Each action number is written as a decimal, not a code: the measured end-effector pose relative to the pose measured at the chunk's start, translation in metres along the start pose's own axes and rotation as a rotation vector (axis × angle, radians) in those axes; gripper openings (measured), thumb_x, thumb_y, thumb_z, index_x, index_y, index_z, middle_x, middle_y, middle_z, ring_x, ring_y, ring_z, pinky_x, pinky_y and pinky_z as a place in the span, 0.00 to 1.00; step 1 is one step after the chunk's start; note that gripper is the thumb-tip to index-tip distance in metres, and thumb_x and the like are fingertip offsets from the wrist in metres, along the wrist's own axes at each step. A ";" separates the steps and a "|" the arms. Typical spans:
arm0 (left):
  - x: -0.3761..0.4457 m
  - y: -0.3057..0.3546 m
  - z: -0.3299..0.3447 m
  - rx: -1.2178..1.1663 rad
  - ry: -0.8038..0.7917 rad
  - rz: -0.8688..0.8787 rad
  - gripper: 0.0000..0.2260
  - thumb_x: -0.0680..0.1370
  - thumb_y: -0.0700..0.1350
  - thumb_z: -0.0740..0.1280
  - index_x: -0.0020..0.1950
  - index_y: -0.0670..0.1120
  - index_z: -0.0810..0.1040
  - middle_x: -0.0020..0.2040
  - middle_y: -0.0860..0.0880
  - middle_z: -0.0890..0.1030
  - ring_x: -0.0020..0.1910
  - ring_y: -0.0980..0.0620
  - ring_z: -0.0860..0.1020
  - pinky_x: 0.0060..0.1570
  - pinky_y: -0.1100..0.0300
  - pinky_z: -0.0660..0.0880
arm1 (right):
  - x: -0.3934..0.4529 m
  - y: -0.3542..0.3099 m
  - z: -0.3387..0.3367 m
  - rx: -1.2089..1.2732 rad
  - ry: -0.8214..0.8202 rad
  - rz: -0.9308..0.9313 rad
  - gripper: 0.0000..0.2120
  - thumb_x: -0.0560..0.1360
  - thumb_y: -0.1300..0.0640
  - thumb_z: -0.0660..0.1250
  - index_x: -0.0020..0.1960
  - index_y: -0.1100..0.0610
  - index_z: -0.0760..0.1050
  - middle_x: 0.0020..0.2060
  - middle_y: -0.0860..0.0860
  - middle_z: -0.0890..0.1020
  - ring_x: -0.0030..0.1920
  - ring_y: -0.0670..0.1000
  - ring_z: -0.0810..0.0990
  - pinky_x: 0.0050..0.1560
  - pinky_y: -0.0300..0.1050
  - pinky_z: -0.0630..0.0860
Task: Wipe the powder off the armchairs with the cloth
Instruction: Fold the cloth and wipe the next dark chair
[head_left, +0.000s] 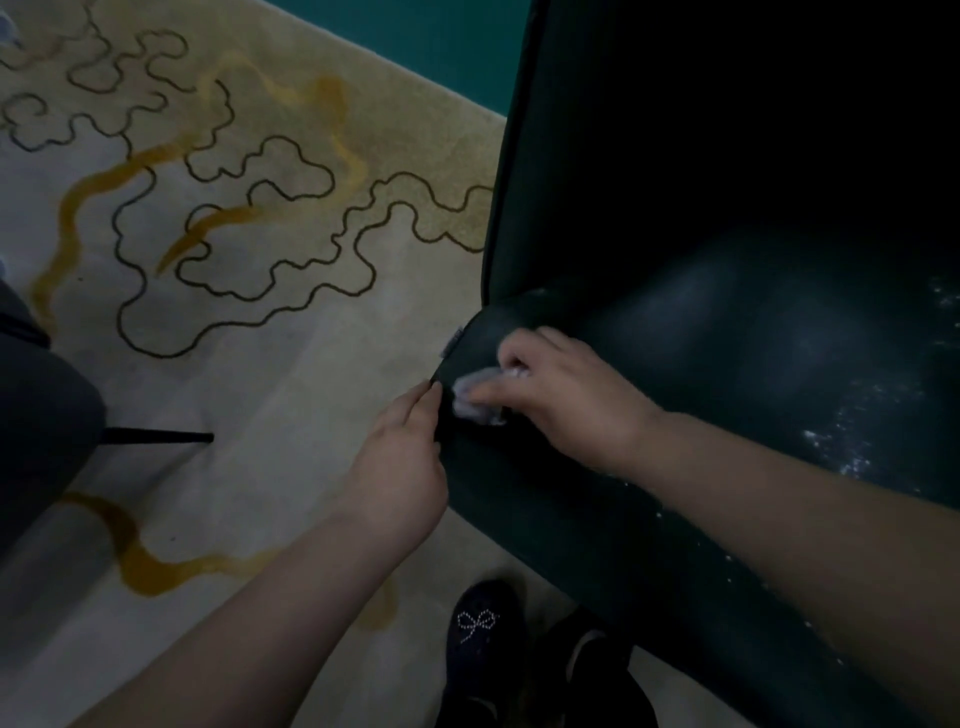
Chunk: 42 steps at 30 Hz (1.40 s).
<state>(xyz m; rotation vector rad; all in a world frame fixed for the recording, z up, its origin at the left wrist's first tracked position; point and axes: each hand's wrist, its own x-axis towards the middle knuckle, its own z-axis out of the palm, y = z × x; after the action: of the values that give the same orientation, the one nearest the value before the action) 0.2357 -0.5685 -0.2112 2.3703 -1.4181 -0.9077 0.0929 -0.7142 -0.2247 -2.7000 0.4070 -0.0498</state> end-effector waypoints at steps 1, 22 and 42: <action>-0.001 -0.001 0.000 -0.004 0.005 -0.006 0.27 0.79 0.35 0.59 0.77 0.44 0.58 0.76 0.47 0.60 0.74 0.51 0.59 0.62 0.76 0.46 | -0.009 0.008 -0.006 -0.025 -0.026 -0.024 0.21 0.72 0.61 0.69 0.62 0.44 0.76 0.48 0.53 0.72 0.46 0.54 0.70 0.41 0.46 0.67; -0.009 0.023 0.016 0.109 0.010 0.006 0.46 0.72 0.61 0.68 0.79 0.45 0.45 0.78 0.46 0.49 0.76 0.48 0.50 0.74 0.58 0.49 | -0.049 -0.025 0.018 -0.037 0.151 0.265 0.19 0.74 0.51 0.56 0.62 0.45 0.75 0.48 0.54 0.71 0.45 0.56 0.70 0.40 0.46 0.67; -0.012 0.043 0.021 0.231 0.009 0.096 0.40 0.77 0.57 0.65 0.79 0.46 0.45 0.79 0.48 0.44 0.77 0.48 0.45 0.70 0.62 0.39 | -0.142 0.037 -0.011 -0.134 0.415 0.523 0.21 0.72 0.66 0.66 0.61 0.48 0.78 0.46 0.59 0.73 0.43 0.59 0.71 0.41 0.49 0.70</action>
<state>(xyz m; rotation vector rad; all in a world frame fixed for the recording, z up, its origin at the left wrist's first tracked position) 0.1884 -0.5777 -0.2025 2.4360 -1.6994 -0.7436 -0.0536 -0.7095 -0.2261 -2.6103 1.2637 -0.4483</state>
